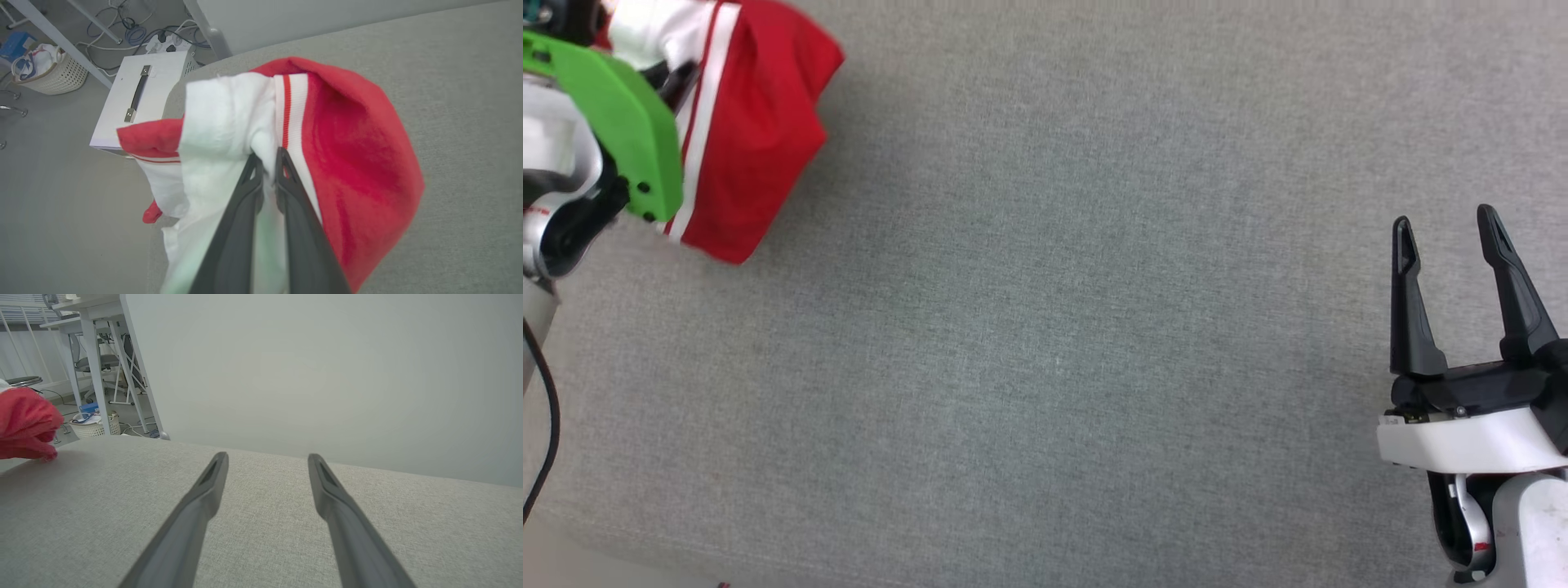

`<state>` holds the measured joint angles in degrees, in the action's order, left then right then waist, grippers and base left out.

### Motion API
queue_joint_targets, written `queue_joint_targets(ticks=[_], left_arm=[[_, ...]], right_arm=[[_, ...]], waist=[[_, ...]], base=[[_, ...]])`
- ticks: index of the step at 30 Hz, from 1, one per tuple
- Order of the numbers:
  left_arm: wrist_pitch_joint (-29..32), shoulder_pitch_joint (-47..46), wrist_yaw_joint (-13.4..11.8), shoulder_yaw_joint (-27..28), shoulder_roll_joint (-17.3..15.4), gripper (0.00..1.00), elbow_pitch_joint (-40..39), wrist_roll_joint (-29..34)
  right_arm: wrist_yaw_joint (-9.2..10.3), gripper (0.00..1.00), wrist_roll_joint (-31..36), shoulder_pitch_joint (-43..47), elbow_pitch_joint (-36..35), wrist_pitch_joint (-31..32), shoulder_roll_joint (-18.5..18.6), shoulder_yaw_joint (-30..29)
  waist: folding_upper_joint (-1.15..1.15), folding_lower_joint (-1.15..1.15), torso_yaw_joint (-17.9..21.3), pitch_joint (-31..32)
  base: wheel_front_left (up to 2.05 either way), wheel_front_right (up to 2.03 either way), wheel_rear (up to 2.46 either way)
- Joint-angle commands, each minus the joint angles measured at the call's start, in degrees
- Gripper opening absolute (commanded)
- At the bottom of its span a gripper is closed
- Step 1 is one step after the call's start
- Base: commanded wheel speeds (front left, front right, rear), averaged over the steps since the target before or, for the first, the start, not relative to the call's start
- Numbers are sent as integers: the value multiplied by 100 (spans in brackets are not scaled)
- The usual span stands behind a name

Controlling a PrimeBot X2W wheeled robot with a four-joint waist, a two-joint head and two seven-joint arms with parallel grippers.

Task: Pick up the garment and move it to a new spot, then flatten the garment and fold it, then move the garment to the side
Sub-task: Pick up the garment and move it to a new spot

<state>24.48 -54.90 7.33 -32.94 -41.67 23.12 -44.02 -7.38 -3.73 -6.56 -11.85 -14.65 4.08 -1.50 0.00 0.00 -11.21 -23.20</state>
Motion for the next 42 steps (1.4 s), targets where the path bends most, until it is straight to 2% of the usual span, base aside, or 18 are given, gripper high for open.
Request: queue_joint_targets(ticks=[1, 9, 17, 24, 33, 37, 42], left_arm=[[-58, -181, 15, -64, -29, 0, -168, 95], [-60, -656, 15, -577, 253, 0, -1072, 429], [-99, -1095, 15, -1491, 995, 0, -1238, 623], [-521, -1256, 15, -2476, 1630, 0, -803, 523], [-1063, -1066, 15, -3684, 2492, 0, 206, 274], [-1093, -902, 15, -3942, 2724, 0, 576, 190], [-1129, -748, 15, -4029, 2841, 0, 848, 259]], right_arm=[[-11, 100, -55, 49, 15, -35, -18, -9], [-11, 100, -142, -1, 20, -35, -104, -8], [-11, 100, -417, -80, 34, -35, -118, -79], [-11, 100, -621, -148, 42, -35, -119, -55], [-11, 100, -746, -196, 67, -35, -120, -109], [-11, 100, -762, -237, 73, -35, -120, -87], [-11, 100, -772, -274, 96, -35, -120, -84]], waist=[[0, 0, 94, 191], [0, 0, 677, 211], [0, 0, 1398, 25], [0, 0, 1909, -179], [0, 0, 2087, -377], [0, 0, 2106, -452], [0, 0, 2097, -476]], base=[[0, 0, 0], [0, 0, 0], [0, 0, 0], [0, 0, 0], [0, 0, 0], [0, 0, 0], [0, 0, 0]])
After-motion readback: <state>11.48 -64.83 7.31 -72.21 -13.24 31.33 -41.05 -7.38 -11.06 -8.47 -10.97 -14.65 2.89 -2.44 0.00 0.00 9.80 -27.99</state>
